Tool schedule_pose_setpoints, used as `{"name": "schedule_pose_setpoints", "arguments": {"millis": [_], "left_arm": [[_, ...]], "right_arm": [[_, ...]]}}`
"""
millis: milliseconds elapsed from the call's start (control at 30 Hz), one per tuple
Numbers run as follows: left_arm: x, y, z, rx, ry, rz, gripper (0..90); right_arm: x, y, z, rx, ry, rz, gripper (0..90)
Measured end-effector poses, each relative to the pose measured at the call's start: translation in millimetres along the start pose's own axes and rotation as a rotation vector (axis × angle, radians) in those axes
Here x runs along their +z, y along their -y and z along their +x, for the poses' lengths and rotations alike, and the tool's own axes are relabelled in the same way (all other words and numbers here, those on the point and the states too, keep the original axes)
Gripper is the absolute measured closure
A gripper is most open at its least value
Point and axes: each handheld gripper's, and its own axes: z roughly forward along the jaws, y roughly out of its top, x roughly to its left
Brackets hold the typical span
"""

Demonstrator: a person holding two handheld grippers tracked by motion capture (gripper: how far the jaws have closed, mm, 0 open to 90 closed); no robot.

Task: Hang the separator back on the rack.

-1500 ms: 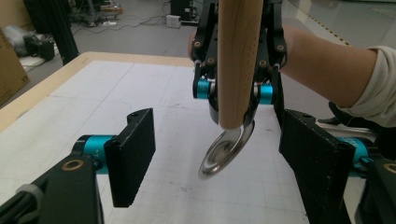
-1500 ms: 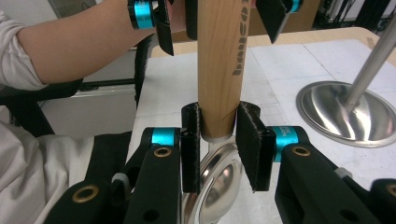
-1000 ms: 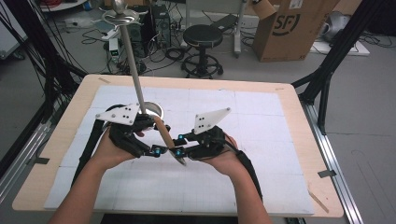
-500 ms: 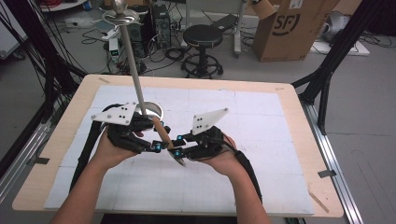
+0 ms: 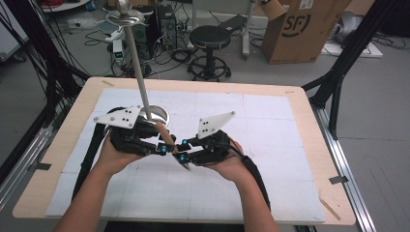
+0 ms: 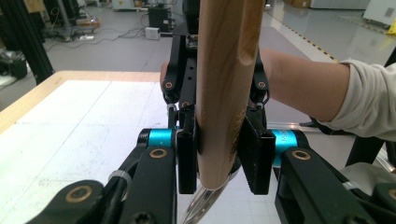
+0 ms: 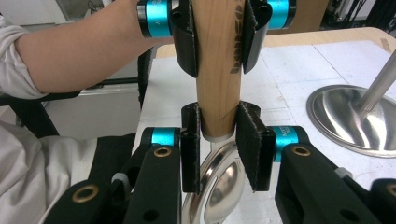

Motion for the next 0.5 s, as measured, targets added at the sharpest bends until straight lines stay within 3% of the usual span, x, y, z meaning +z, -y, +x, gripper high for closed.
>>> {"name": "schedule_pose_setpoints", "arguments": {"millis": [233,400,500], "left_arm": [[-2.1,-1.3,-2.3,-0.016,-0.014,0.023,70.8],[-3.0,-1.7,-2.9,-0.012,-0.021,0.03,70.9],[-7.0,-1.7,-1.8,-0.021,-0.047,0.057,70.8]], "right_arm": [[2.5,-0.3,0.8,0.007,0.0,0.0,69.8],[2.2,0.6,0.3,0.022,0.028,0.002,58.0],[-3.1,1.1,1.0,0.024,0.044,-0.012,54.5]]}}
